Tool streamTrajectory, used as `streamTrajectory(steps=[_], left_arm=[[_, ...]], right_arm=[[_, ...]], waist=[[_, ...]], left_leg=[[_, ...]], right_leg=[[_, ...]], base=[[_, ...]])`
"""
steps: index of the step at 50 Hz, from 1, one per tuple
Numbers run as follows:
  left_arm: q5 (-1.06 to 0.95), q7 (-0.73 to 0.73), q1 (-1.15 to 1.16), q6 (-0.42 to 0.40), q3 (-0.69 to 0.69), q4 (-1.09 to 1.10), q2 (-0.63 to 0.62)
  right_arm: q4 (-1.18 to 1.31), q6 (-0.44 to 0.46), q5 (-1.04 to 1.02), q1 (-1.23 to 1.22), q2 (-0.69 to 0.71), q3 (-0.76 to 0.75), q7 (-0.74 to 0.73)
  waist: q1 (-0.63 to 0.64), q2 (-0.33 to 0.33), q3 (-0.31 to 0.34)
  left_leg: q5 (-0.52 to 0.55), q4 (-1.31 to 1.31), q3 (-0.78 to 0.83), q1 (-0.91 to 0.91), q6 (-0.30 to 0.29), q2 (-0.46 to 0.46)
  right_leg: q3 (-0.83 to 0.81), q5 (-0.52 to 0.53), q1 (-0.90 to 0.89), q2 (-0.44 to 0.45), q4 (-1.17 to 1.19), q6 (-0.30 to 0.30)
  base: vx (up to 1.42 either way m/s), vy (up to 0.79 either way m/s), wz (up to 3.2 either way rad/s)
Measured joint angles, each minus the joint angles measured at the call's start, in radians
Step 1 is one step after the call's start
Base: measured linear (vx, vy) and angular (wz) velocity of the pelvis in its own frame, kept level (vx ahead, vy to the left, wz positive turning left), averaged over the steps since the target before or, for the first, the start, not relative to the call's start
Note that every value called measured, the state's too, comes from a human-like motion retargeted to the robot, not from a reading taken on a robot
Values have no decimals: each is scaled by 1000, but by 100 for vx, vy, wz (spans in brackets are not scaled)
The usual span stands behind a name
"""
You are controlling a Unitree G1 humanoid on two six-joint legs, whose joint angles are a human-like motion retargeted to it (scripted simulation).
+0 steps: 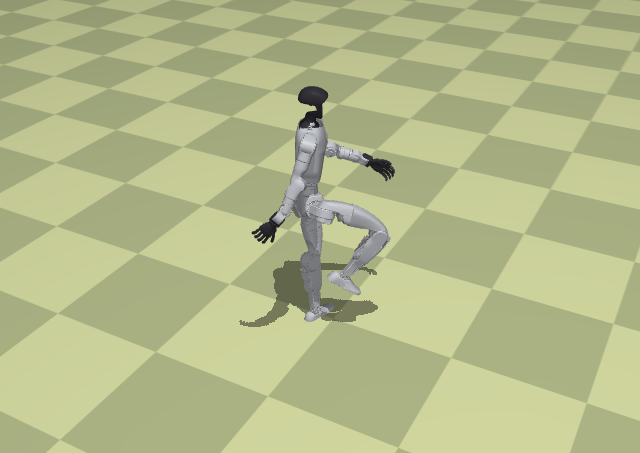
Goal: In place motions
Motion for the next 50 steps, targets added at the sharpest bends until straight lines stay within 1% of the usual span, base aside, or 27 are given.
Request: streamTrajectory(steps=[4, 7, 10, 14, 15, 16, 17, 18, 19, 20, 22, 23, 25, 26, 28, 30, 33, 35, 37, 40, 41, 42, 43, 45, 47, 48, 50], left_arm=[[-49, 29, 14, -15, 13, 16, -26], [-92, 20, 66, -24, 6, 65, -71], [-107, 10, 139, -33, 8, 162, -107], [-83, -16, 261, -23, 22, 343, -164], [-72, -27, 295, -6, 29, 409, -181], [-53, -44, 320, 14, 38, 475, -193], [-34, -64, 345, 32, 46, 538, -204], [-16, -88, 370, 48, 48, 597, -212], [11, -114, 390, 64, 63, 659, -212], [43, -140, 408, 81, 85, 722, -209], [121, -156, 436, 105, 107, 851, -192], [148, -148, 443, 112, 112, 911, -185], [175, -113, 459, 114, 124, 997, -181], [156, -87, 478, 112, 139, 1007, -183], [86, -76, 520, 79, 159, 1002, -189], [-8, -116, 544, 32, 178, 988, -203], [-39, -128, 522, 43, 240, 1008, -218], [-37, -80, 489, 59, 259, 1007, -220], [-39, -19, 476, 61, 232, 975, -218], [-27, 42, 456, 42, 153, 910, -206], [-12, 42, 444, 45, 137, 888, -202], [2, 40, 431, 48, 119, 869, -197], [16, 35, 419, 52, 97, 855, -192], [41, 9, 398, 48, 95, 821, -173], [66, -18, 393, 52, 47, 779, -167], [74, -20, 390, 49, 45, 761, -161], [82, -15, 388, 39, 51, 734, -148]], right_arm=[[0, -2, 26, 18, 10, -20, -17], [0, -21, 28, -6, 39, -2, 2], [-12, -44, 20, -84, 76, 55, 25], [-97, -78, 6, -188, 155, 159, 11], [-132, -88, 5, -220, 183, 192, 2], [-169, -97, 8, -245, 210, 223, -9], [-206, -106, 12, -270, 235, 254, -18], [-244, -116, 15, -295, 256, 286, -24], [-289, -127, 18, -317, 278, 325, -19], [-336, -139, 22, -338, 302, 367, -8], [-438, -170, 27, -353, 347, 420, 58], [-481, -190, 25, -365, 365, 434, 102], [-549, -224, 21, -390, 383, 445, 164], [-589, -246, 17, -416, 385, 462, 188], [-650, -278, -2, -461, 385, 503, 219], [-694, -292, -38, -490, 379, 544, 226], [-699, -298, -66, -464, 372, 570, 173], [-651, -298, -53, -418, 360, 546, 136], [-569, -287, -41, -372, 346, 504, 141], [-393, -233, -59, -316, 312, 417, 173], [-318, -216, -72, -317, 297, 393, 161], [-249, -200, -82, -316, 281, 368, 147], [-193, -186, -88, -313, 264, 344, 129], [-77, -140, -84, -291, 215, 337, 84], [0, -113, -44, -258, 177, 267, 33], [0, -93, -26, -234, 163, 251, 19], [0, -79, 2, -203, 142, 229, 6]], waist=[[-6, -17, -5], [32, -24, -34], [91, -59, -68], [163, -77, -107], [181, -85, -116], [179, -91, -117], [174, -101, -119], [164, -117, -123], [194, -141, -131], [242, -167, -142], [298, -219, -166], [345, -235, -177], [420, -243, -205], [421, -251, -199], [382, -257, -175], [309, -239, -155], [288, -221, -149], [287, -219, -155], [309, -227, -166], [352, -237, -177], [429, -240, -167], [463, -238, -163], [412, -227, -170], [515, -220, -194], [332, -197, -201], [295, -190, -199], [318, -192, -198]], left_leg=[[-11, -3, 14, 15, 2, -9], [-18, -16, 49, 27, -9, -13], [-27, -40, 116, 54, -19, -46], [-46, -49, 201, 74, -39, -62], [-53, -48, 223, 81, -43, -73], [-59, -45, 217, 87, -43, -84], [-66, -41, 207, 92, -42, -101], [-72, -37, 189, 94, -38, -133], [-83, -39, 217, 105, -40, -159], [-96, -43, 269, 120, -46, -183], [-101, -62, 284, 143, -49, -239], [-99, -73, 306, 145, -49, -254], [-92, -79, 341, 113, -54, -250], [-91, -79, 328, 109, -59, -249], [-90, -75, 292, 111, -67, -246], [-83, -76, 266, 109, -67, -236], [-78, -81, 288, 104, -67, -222], [-78, -75, 271, 96, -71, -218], [-80, -78, 272, 100, -75, -223], [-79, -88, 284, 111, -86, -220], [-67, -89, 365, 100, -83, -203], [-63, -90, 399, 97, -83, -193], [-74, -93, 341, 106, -91, -197], [-102, -100, 475, 123, -126, -163], [-90, -82, 270, 92, -104, -184], [-90, -75, 233, 85, -103, -183], [-101, -61, 260, 85, -111, -171]], right_leg=[[18, -1, 37, 10, -71, 17], [16, 13, 167, 20, -189, 20], [44, 31, 324, 47, -352, 31], [62, 86, 592, 143, -737, 34], [93, 108, 678, 187, -885, 49], [128, 150, 788, 219, -1064, 80], [153, 157, 888, 241, -1232, 119], [155, 96, 965, 245, -1378, 173], [104, 19, 1035, 233, -1487, 162], [26, -67, 1102, 214, -1578, 118], [-78, 6, 1143, 191, -1696, 135], [4, 25, 1139, 191, -1718, 151], [7, 29, 1120, 168, -1730, 187], [12, 33, 1095, 170, -1715, 170], [54, 29, 1074, 175, -1692, 151], [-25, 28, 1080, 179, -1694, 146], [-7, 30, 1080, 195, -1698, 145], [-10, 33, 1081, 196, -1704, 145], [-18, 34, 1083, 197, -1707, 138], [-16, 32, 1084, 198, -1701, 130], [57, 42, 1078, 212, -1700, 124], [87, 47, 1075, 221, -1700, 121], [31, 40, 1078, 217, -1701, 123], [163, 2, 1072, 252, -1682, 121], [-30, 34, 1071, 238, -1712, 104], [-62, 37, 1067, 233, -1710, 104], [-41, 30, 1069, 241, -1705, 97]], base=[[4, -5, -9], [7, -3, -60], [10, 0, -94], [15, -2, -98], [17, 0, -56], [19, -1, -12], [23, -4, 43], [24, -7, -16], [24, -9, -116], [27, -8, -164], [32, -6, -128], [22, -3, -122], [5, -4, -87], [-4, -5, -3], [-1, 1, 72], [-1, 5, 78], [1, -2, 5], [6, -7, 30], [16, -6, 6], [11, -6, -61], [2, -6, -201], [1, -6, -103], [4, -5, -43], [10, -3, -89], [15, -6, 285], [11, -8, 192], [9, -8, -26]])
